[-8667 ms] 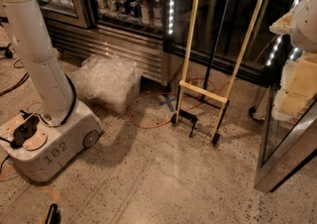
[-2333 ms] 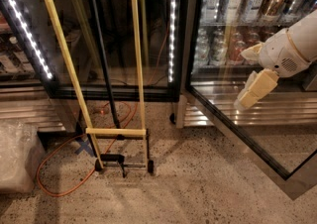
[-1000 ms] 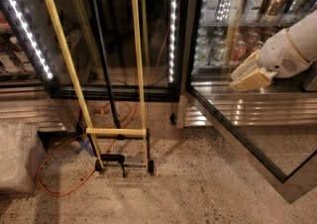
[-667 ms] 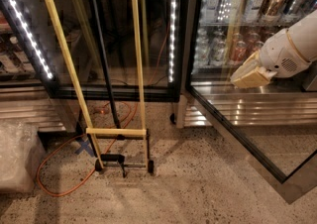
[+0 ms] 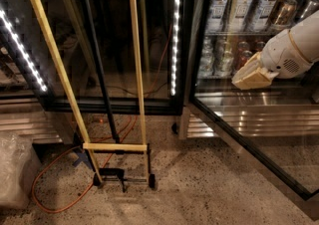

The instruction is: Close left fridge door

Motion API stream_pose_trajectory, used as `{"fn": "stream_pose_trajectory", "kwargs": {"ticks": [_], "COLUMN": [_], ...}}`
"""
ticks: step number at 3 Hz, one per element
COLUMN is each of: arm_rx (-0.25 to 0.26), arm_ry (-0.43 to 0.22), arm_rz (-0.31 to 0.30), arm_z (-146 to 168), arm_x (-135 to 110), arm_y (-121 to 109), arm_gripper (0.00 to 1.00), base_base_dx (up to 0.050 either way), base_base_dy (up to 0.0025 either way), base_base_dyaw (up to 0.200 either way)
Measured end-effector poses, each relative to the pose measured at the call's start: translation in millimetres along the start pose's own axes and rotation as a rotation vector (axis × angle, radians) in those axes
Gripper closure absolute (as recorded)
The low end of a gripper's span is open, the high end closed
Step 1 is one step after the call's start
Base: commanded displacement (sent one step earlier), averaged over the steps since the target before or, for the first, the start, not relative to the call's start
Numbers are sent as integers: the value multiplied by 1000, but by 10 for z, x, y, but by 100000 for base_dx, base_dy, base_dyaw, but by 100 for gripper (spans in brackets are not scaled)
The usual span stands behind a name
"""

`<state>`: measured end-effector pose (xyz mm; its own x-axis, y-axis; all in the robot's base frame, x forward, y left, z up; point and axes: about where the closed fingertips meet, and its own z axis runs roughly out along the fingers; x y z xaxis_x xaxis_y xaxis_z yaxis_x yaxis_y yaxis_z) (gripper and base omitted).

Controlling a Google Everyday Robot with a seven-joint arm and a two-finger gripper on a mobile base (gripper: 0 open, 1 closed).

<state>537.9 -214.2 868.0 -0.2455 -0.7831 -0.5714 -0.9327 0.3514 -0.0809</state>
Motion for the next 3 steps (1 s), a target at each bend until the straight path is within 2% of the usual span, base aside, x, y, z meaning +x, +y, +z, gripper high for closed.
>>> {"fn": "stream_pose_trajectory", "kwargs": {"ticks": [1,2,3], "arm_rx": [0,0,0], "arm_ry": [0,0,0], "arm_rz": [0,0,0], "arm_z": [0,0,0], "arm_x": [0,0,0], "arm_y": [0,0,0], "arm_gripper": [100,100,100], "base_base_dx": [4801,5,4807], "base_base_dy": [0,-7,-3], "base_base_dyaw": [10,-18729,117]}}
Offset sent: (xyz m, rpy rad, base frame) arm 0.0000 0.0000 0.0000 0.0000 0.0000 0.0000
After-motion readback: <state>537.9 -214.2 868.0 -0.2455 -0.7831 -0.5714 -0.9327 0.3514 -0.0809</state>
